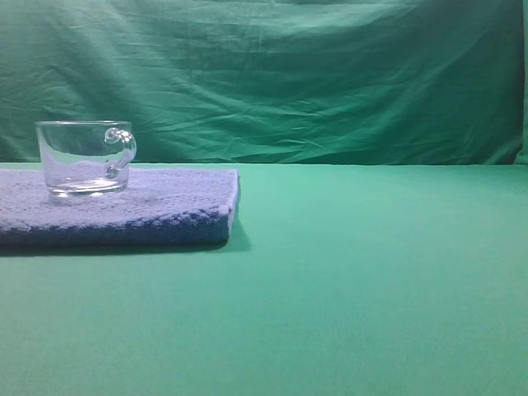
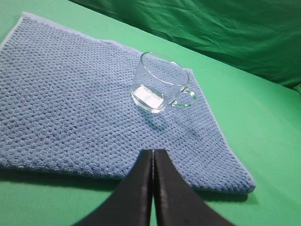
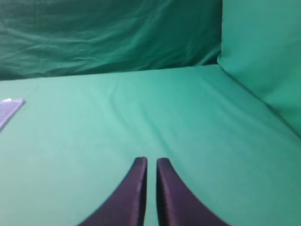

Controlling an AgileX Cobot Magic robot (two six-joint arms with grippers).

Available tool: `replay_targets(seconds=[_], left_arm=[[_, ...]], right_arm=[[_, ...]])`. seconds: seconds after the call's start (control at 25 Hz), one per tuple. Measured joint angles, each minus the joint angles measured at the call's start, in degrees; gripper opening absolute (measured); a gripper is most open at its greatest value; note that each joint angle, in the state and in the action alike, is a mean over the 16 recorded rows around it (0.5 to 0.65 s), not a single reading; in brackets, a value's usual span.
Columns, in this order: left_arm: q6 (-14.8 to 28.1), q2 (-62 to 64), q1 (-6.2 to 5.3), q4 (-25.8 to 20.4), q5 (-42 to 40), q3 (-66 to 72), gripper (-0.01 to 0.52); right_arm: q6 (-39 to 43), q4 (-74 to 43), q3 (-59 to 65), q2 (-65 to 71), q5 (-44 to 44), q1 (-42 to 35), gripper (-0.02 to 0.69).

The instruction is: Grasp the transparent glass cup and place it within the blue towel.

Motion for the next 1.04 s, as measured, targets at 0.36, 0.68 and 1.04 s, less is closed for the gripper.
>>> replay_targets(seconds=[0.36, 0.68, 1.04], left_arm=[[0.0, 0.0, 0.0, 0.0, 0.1, 0.0, 0.0], [0.0, 0.0, 0.0, 0.0, 0.1, 0.0, 0.0], [0.0, 0.0, 0.0, 0.0, 0.1, 0.0, 0.0]], right_arm=[[0.0, 0.0, 0.0, 0.0, 1.9, 0.0, 0.05], [0.0, 0.0, 0.0, 0.0, 1.9, 0.0, 0.05], [0.0, 0.0, 0.0, 0.0, 1.9, 0.0, 0.05]])
